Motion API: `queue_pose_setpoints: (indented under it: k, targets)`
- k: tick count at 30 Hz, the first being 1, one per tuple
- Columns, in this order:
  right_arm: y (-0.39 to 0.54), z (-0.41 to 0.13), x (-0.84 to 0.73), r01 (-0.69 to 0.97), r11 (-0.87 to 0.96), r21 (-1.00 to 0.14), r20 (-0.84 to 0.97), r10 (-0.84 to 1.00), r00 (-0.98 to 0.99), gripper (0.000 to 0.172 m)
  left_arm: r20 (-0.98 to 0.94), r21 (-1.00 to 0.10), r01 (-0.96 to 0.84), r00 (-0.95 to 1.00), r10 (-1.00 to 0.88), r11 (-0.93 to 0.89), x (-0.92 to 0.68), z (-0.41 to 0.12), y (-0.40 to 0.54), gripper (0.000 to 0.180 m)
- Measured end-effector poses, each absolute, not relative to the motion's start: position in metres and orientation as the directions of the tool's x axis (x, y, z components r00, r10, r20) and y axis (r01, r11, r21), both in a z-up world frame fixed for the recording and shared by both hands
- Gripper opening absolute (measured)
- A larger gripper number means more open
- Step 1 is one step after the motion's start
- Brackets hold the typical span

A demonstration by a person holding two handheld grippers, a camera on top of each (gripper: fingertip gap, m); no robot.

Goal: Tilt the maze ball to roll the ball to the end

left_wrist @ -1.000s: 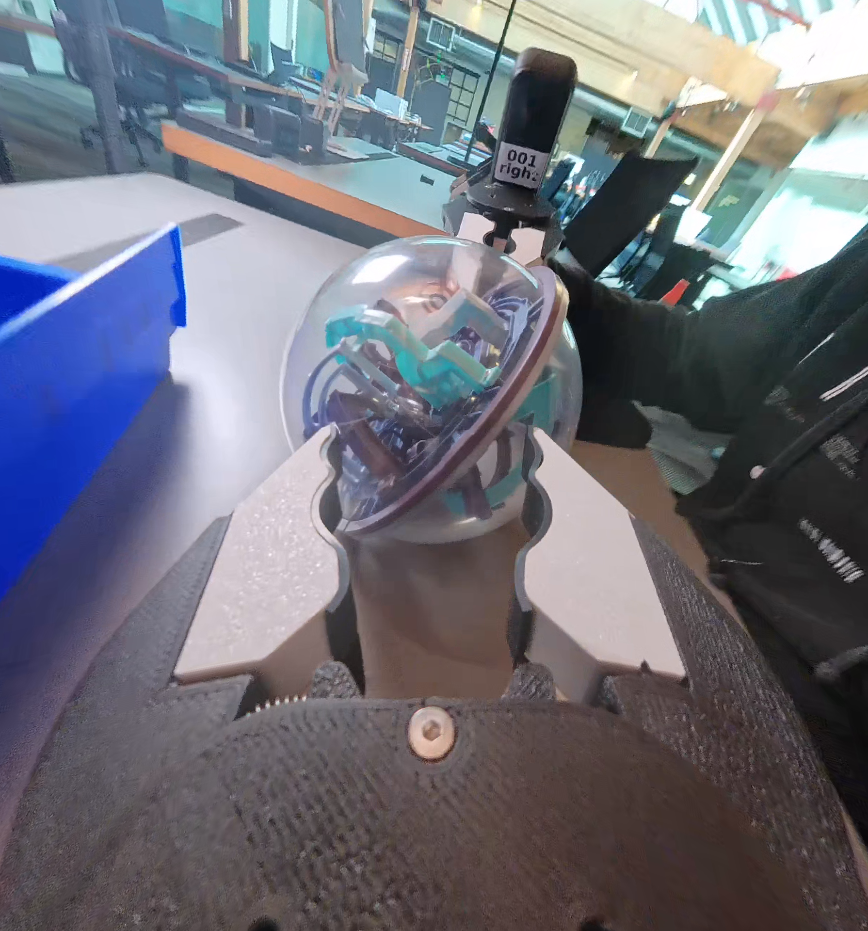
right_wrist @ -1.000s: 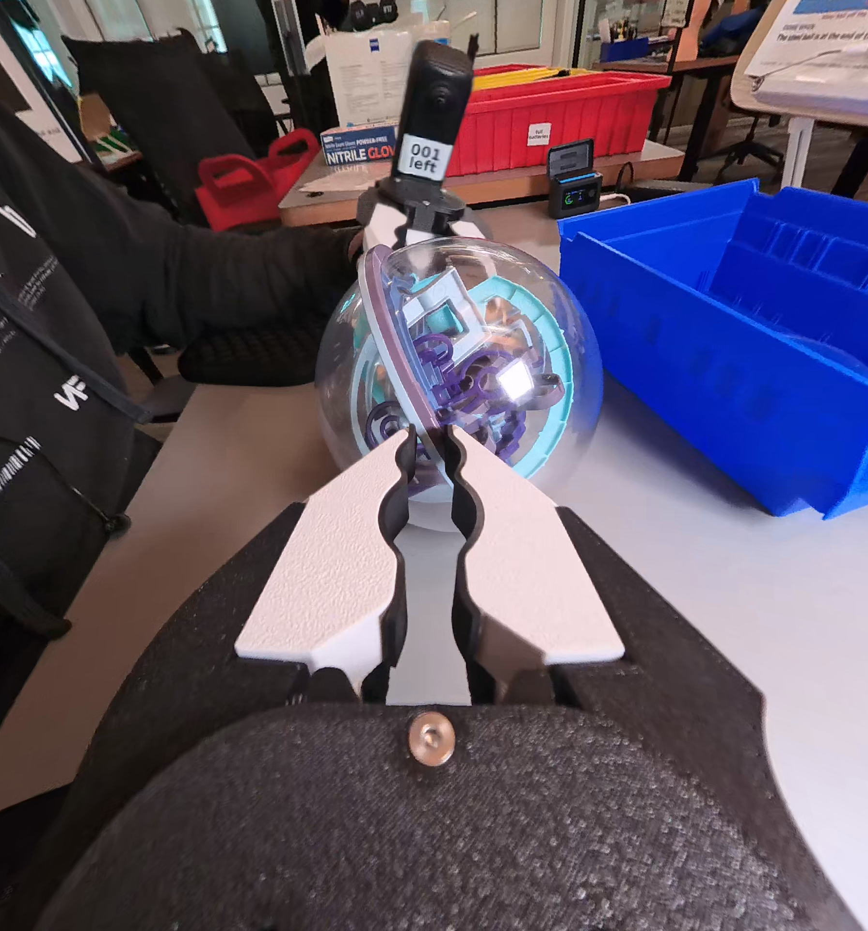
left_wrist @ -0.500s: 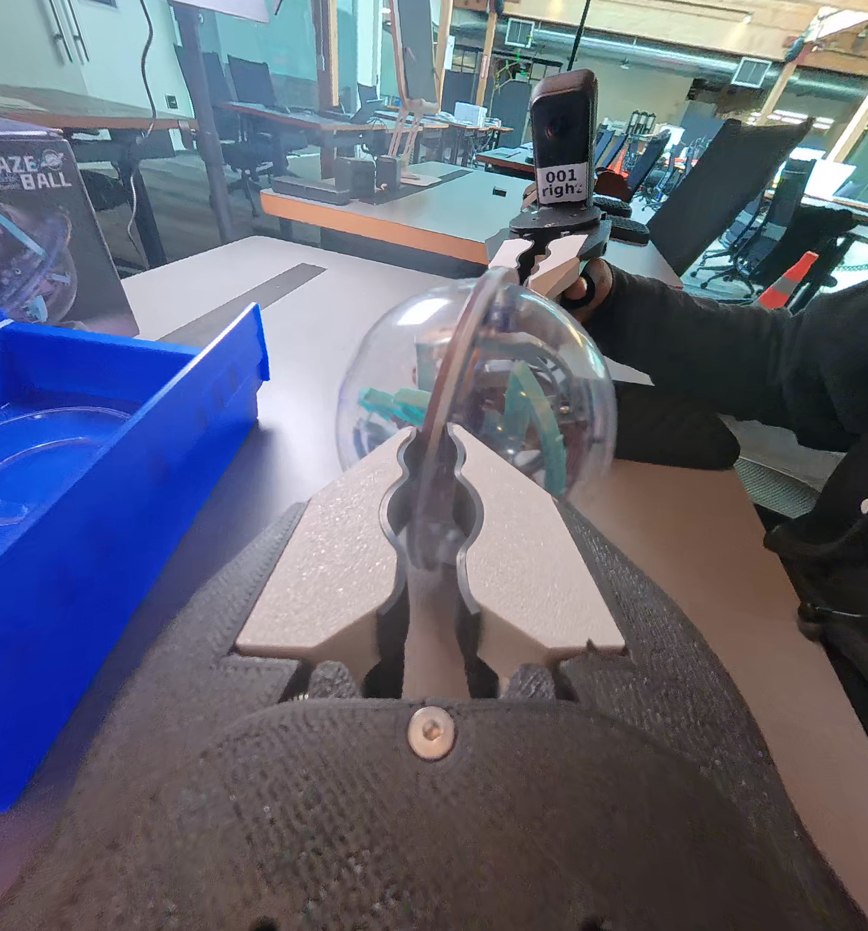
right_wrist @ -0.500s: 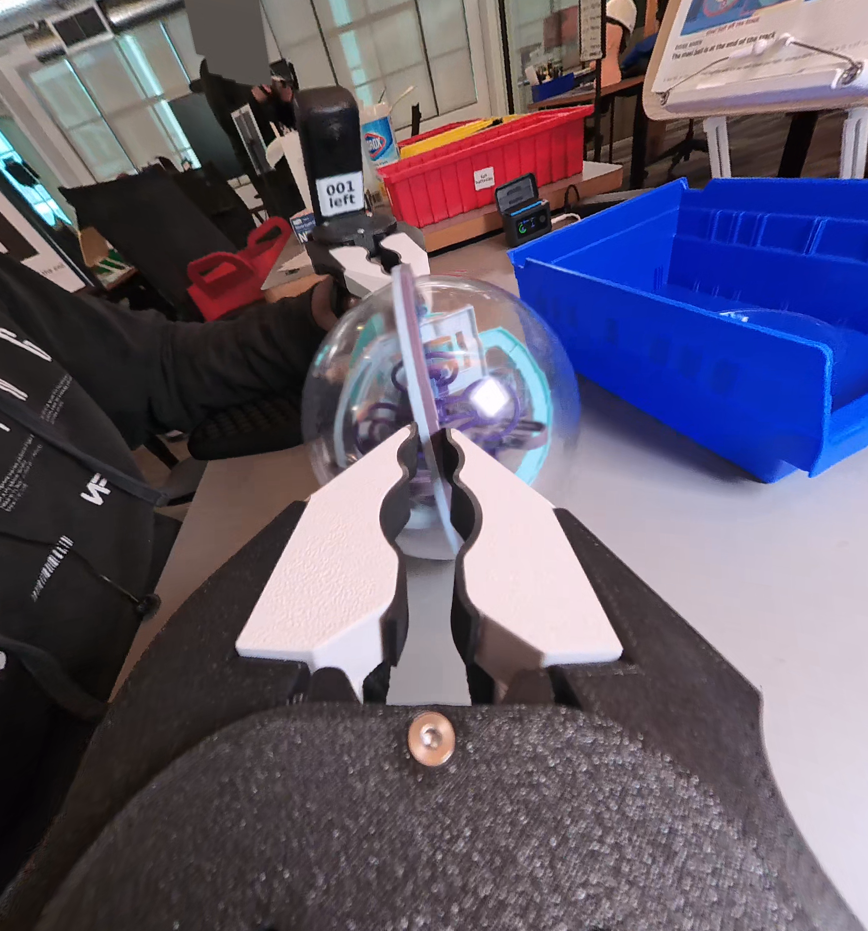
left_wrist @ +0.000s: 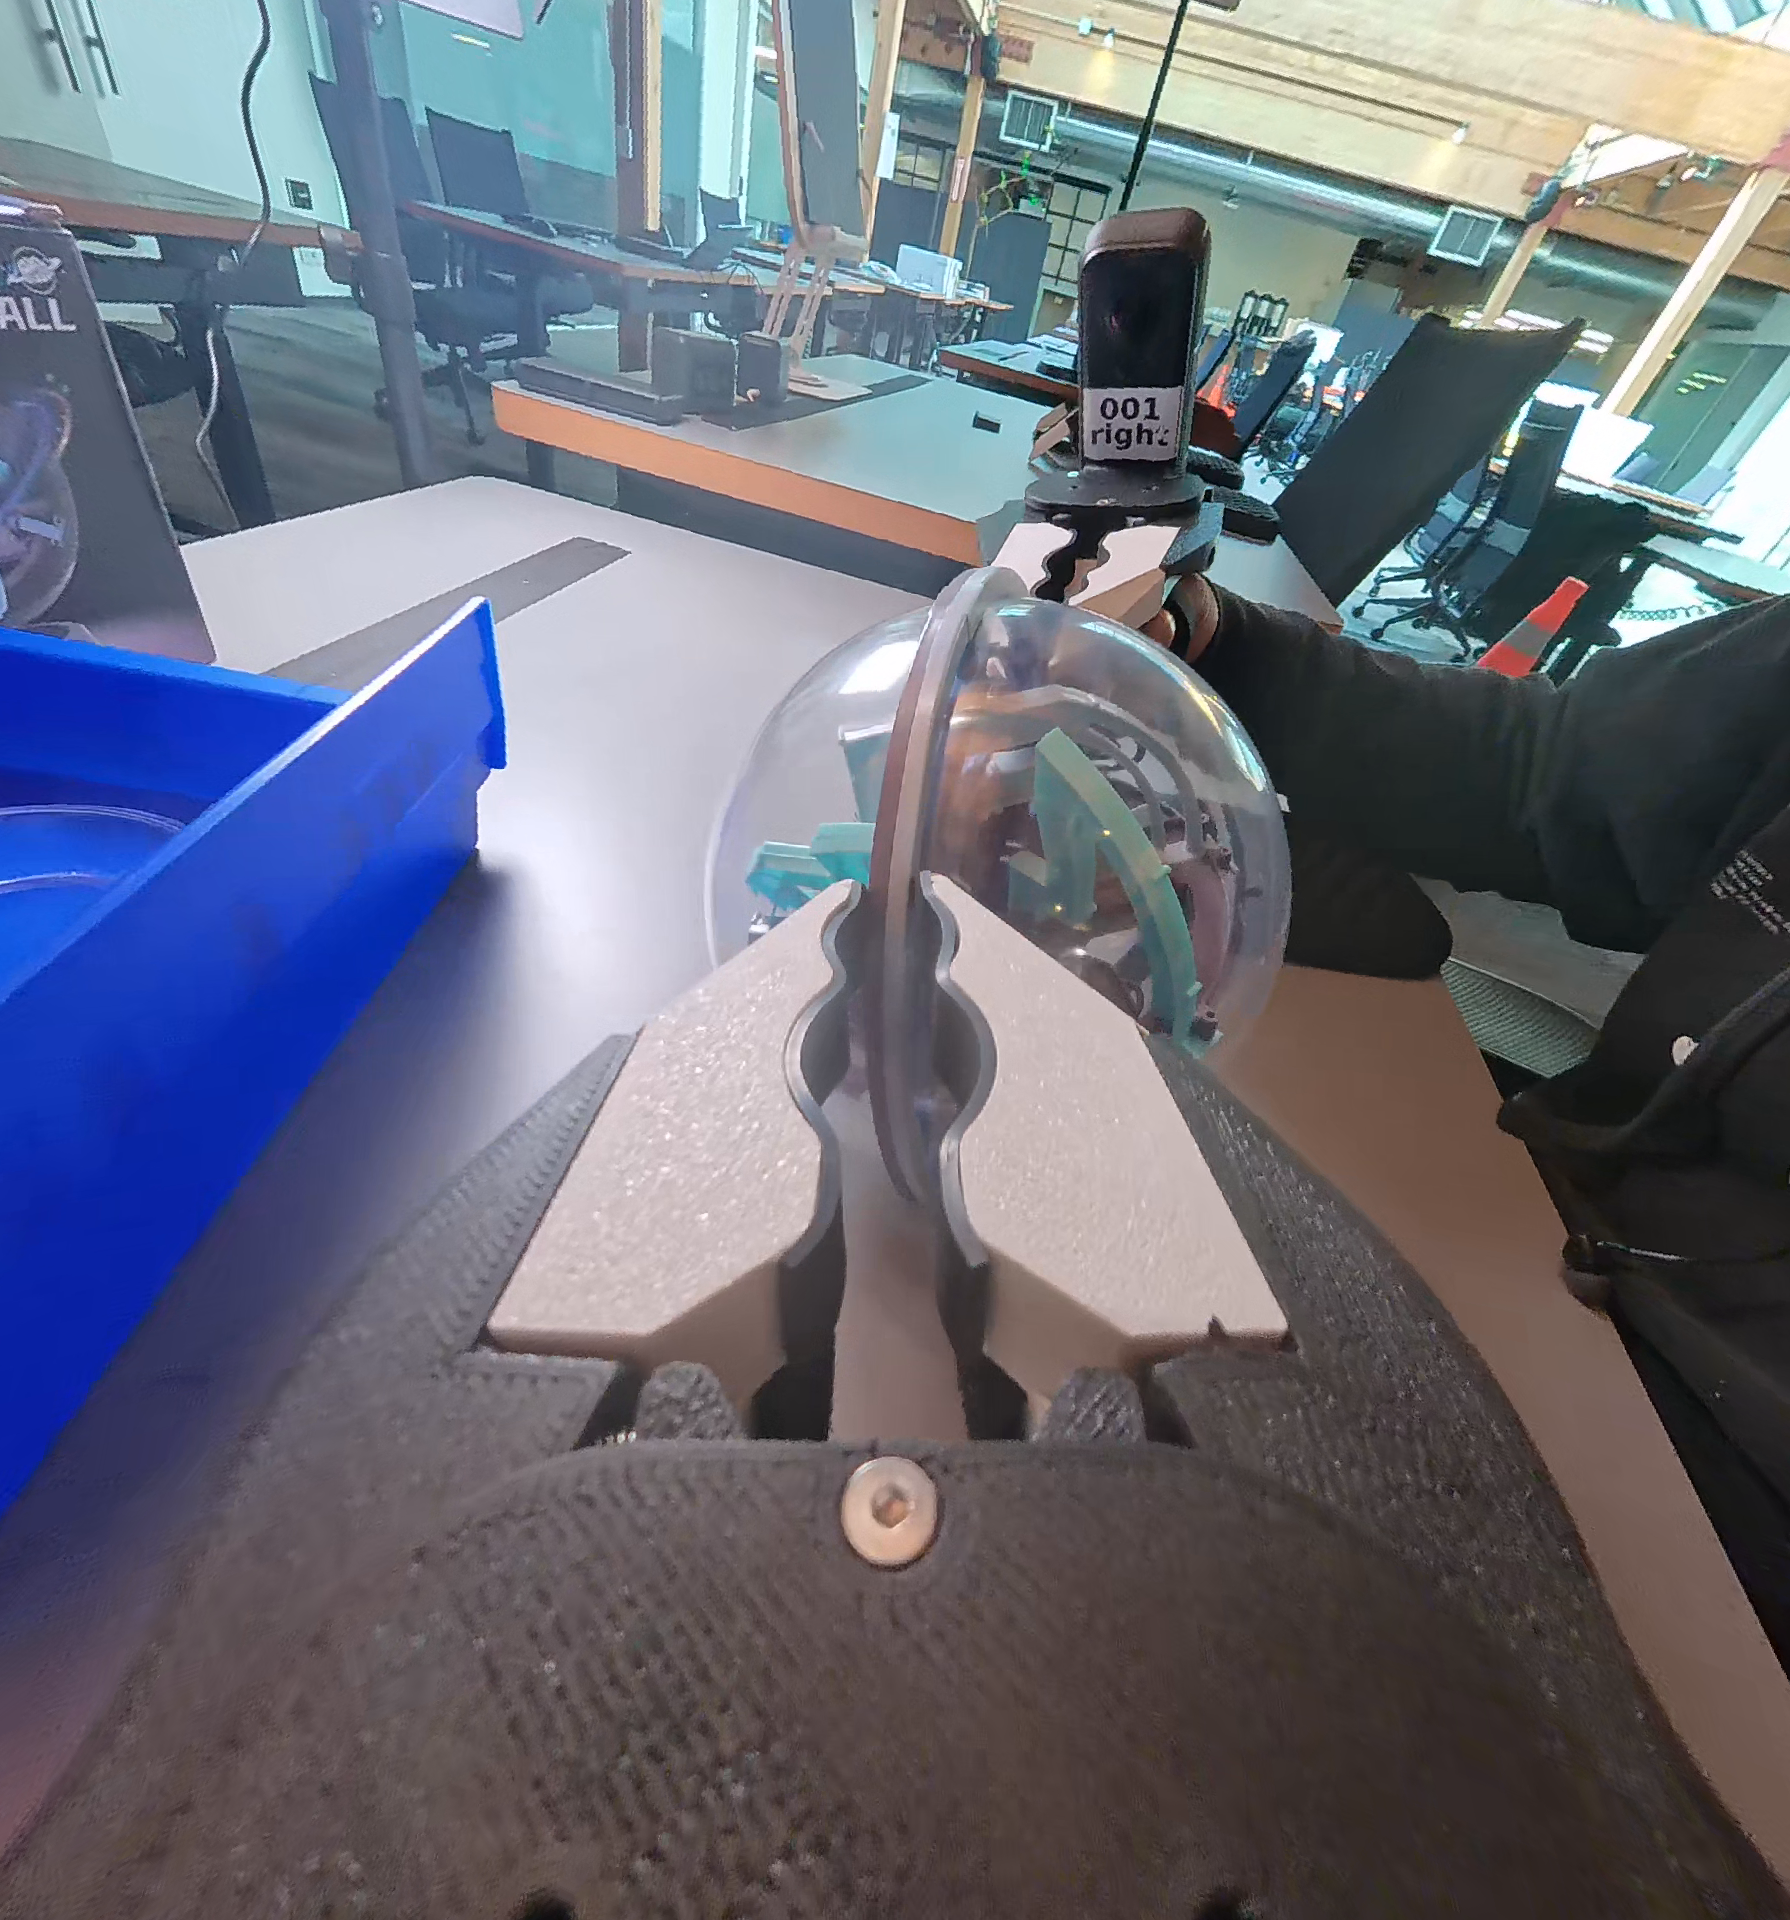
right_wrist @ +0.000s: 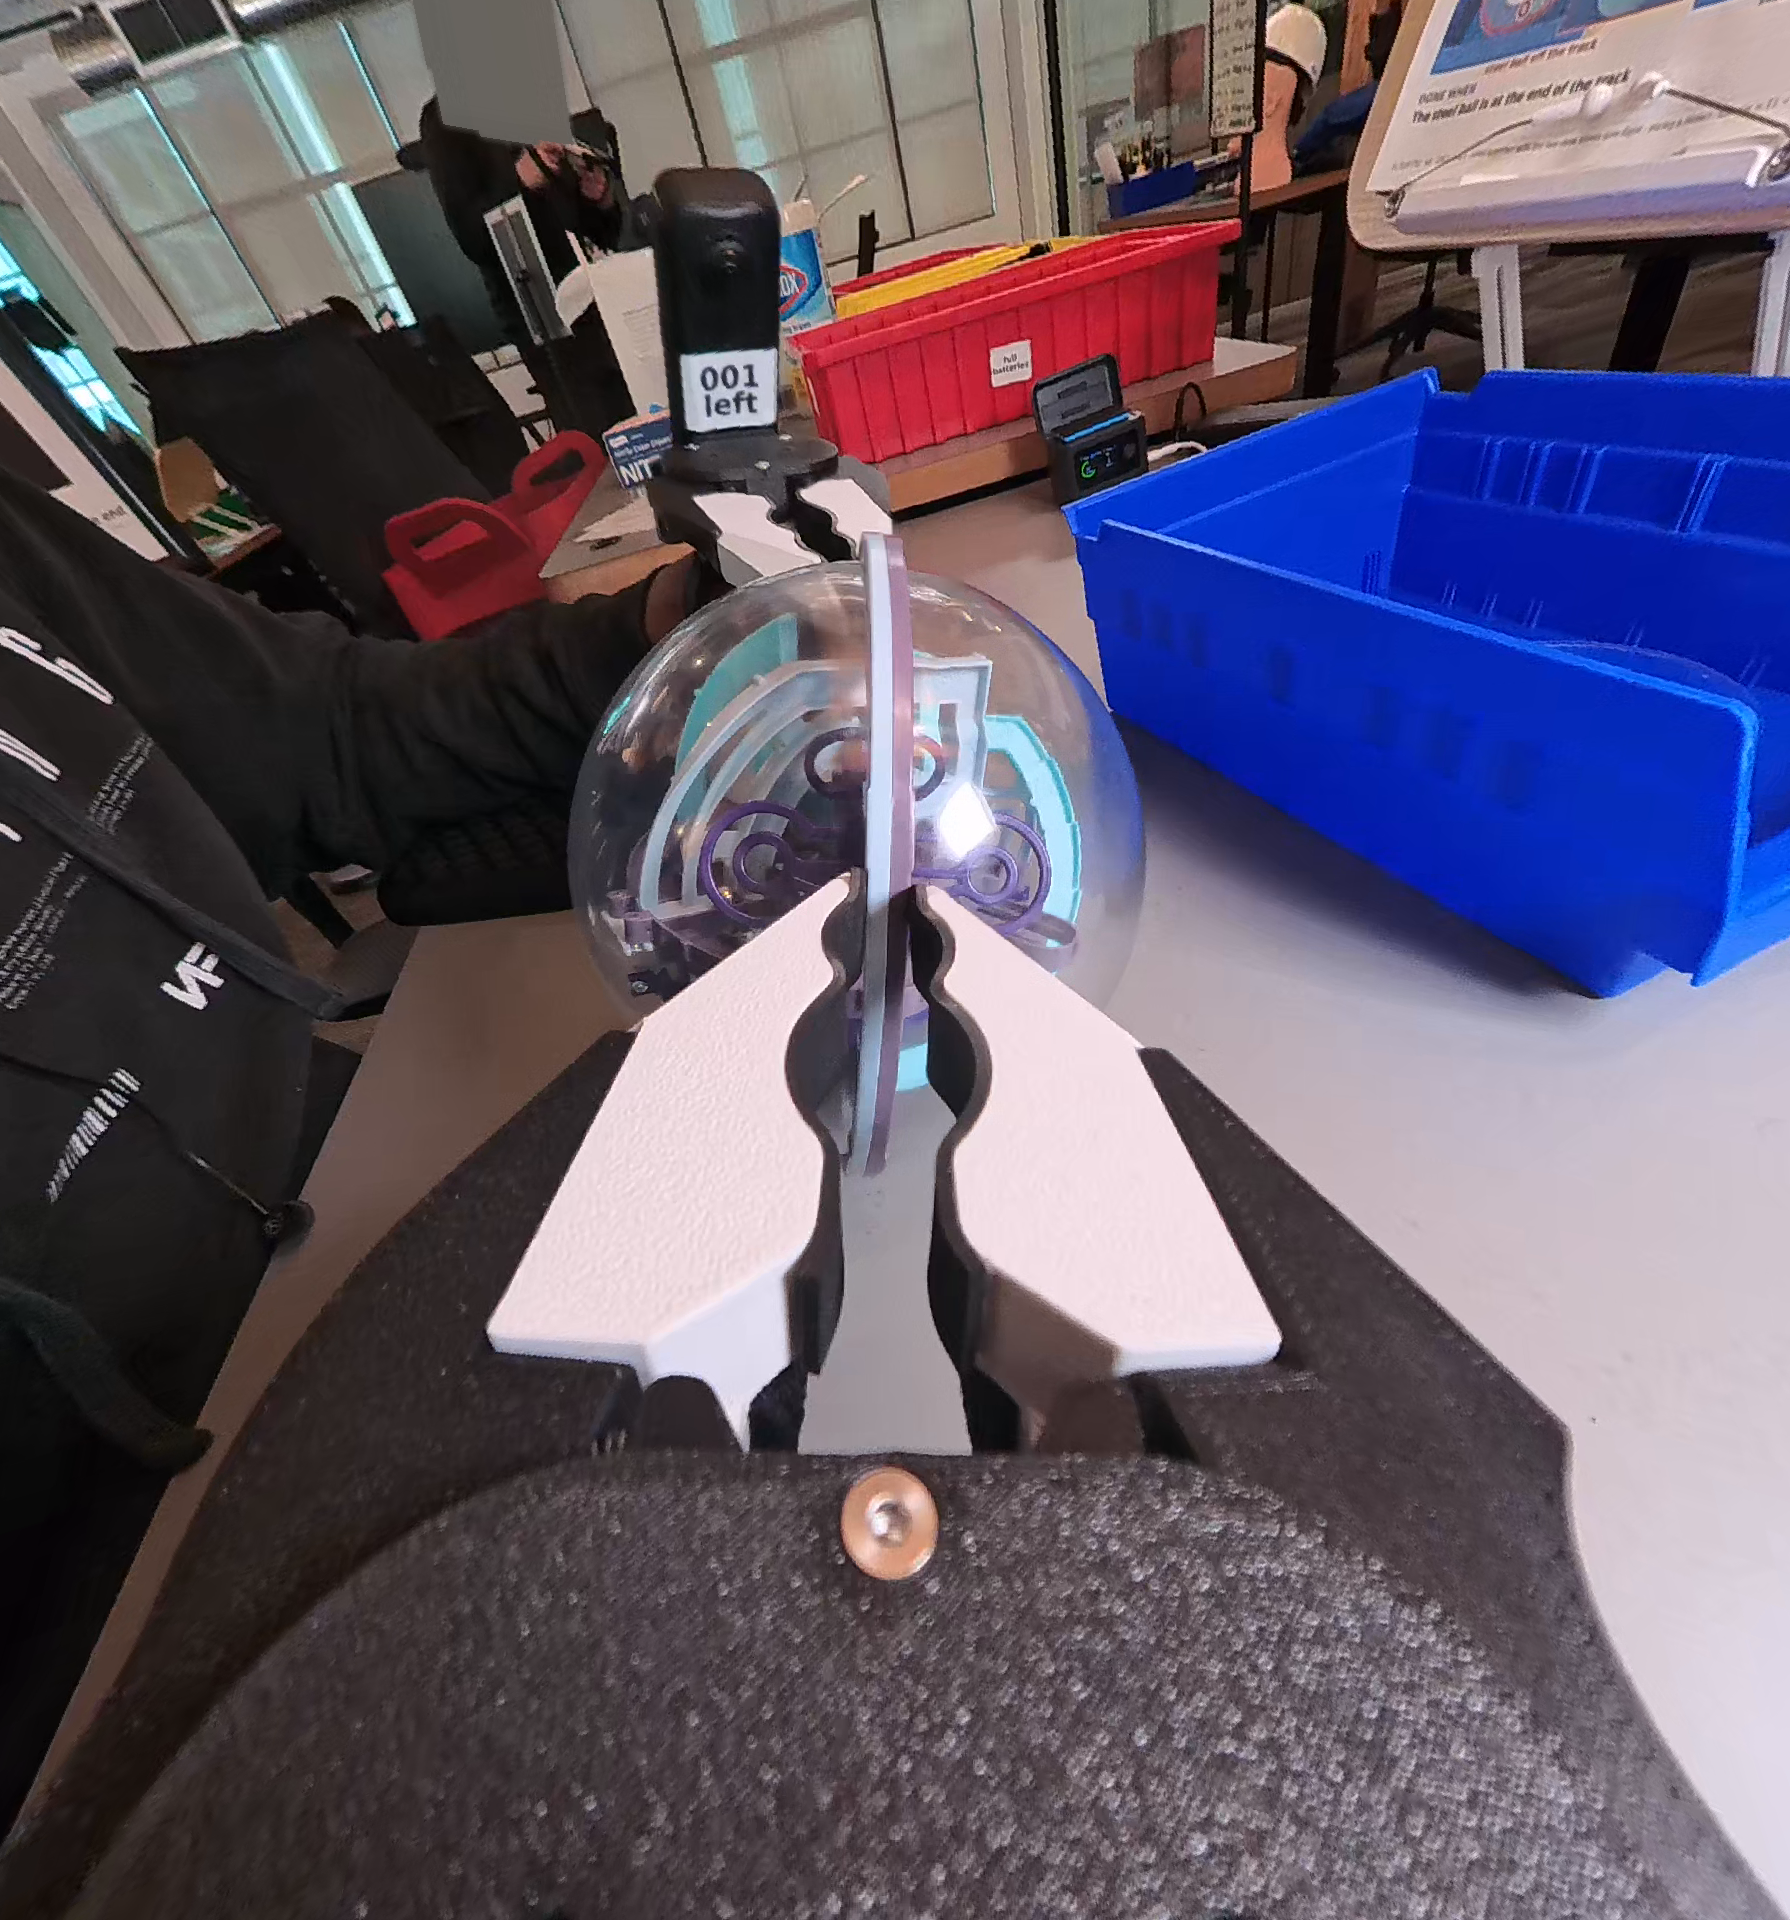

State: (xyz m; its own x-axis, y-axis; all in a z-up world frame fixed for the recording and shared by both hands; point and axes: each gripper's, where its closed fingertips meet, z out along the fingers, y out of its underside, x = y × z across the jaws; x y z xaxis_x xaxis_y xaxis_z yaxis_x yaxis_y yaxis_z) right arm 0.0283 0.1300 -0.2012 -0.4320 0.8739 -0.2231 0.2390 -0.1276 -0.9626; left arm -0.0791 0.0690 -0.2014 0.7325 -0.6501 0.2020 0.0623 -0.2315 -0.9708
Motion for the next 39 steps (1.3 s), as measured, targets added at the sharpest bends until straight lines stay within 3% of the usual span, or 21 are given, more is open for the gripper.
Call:
queue_pose_setpoints:
  k: [5, 11, 14, 19, 28, 39]
  targets:
    - [0.126, -0.195, 0.029, 0.228, -0.074, -0.971, -0.172, 0.879, -0.444, 0.005, 0.175, -0.979, 0.050, 0.690, -0.702, -0.196, -0.075, -0.205, 0.060, 0.008]
    - [0.116, -0.190, 0.029, 0.230, 0.023, -0.973, -0.093, 0.872, -0.480, 0.005, 0.199, -0.978, 0.090, 0.665, -0.720, -0.187, -0.065, -0.204, 0.061, 0.114]
    - [0.112, -0.188, 0.027, 0.224, 0.056, -0.973, -0.065, 0.864, -0.499, 0.005, 0.211, -0.969, 0.037, 0.631, -0.746, -0.243, -0.042, -0.222, 0.061, 0.133]
    - [0.106, -0.184, 0.025, 0.225, 0.097, -0.969, -0.033, 0.858, -0.513, 0.005, 0.180, -0.967, -0.032, 0.614, -0.768, -0.253, -0.025, -0.233, 0.058, 0.138]
    - [0.121, -0.195, 0.020, 0.281, 0.063, -0.958, -0.081, 0.877, -0.473, 0.006, 0.292, -0.937, 0.044, 0.643, -0.708, -0.347, -0.030, -0.230, 0.064, 0.137]
    - [0.123, -0.236, 0.026, 0.345, -0.061, -0.937, -0.224, 0.863, -0.453, 0.005, 0.331, -0.935, 0.133, 0.659, -0.675, -0.328, -0.039, -0.212, 0.067, 0.130]
